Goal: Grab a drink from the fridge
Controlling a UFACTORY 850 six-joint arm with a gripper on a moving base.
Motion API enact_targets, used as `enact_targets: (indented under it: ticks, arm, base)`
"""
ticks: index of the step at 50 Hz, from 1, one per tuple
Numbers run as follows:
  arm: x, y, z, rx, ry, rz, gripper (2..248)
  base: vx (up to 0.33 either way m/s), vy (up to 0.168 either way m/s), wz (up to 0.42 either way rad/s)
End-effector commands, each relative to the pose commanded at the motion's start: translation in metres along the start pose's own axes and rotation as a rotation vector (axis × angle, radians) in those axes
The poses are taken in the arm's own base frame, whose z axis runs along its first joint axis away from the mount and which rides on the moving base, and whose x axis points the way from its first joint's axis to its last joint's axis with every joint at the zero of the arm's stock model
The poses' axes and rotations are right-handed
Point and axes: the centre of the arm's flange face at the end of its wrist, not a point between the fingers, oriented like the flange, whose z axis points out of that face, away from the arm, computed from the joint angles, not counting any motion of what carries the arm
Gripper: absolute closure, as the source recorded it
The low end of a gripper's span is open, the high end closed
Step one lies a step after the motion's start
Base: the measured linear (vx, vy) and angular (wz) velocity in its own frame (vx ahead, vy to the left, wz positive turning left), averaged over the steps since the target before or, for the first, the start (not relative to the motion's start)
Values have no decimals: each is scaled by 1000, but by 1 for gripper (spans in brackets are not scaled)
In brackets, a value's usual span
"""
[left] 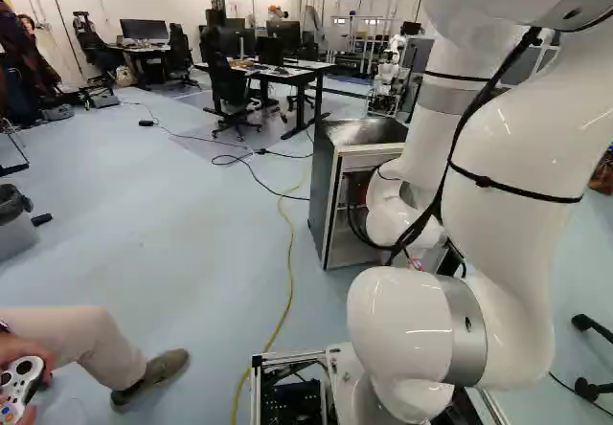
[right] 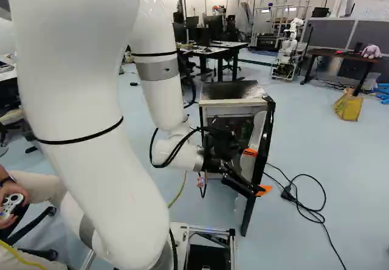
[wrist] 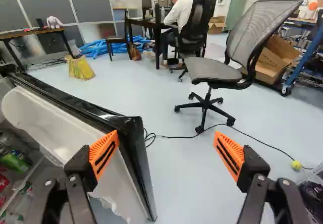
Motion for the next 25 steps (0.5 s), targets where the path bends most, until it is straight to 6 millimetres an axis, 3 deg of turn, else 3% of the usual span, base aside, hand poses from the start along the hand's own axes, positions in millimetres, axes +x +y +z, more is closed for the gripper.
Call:
enact_targets:
  ticks: [25]
  arm:
    - [9,0,32,-101,7,46,3]
  base:
    - [0,0,0]
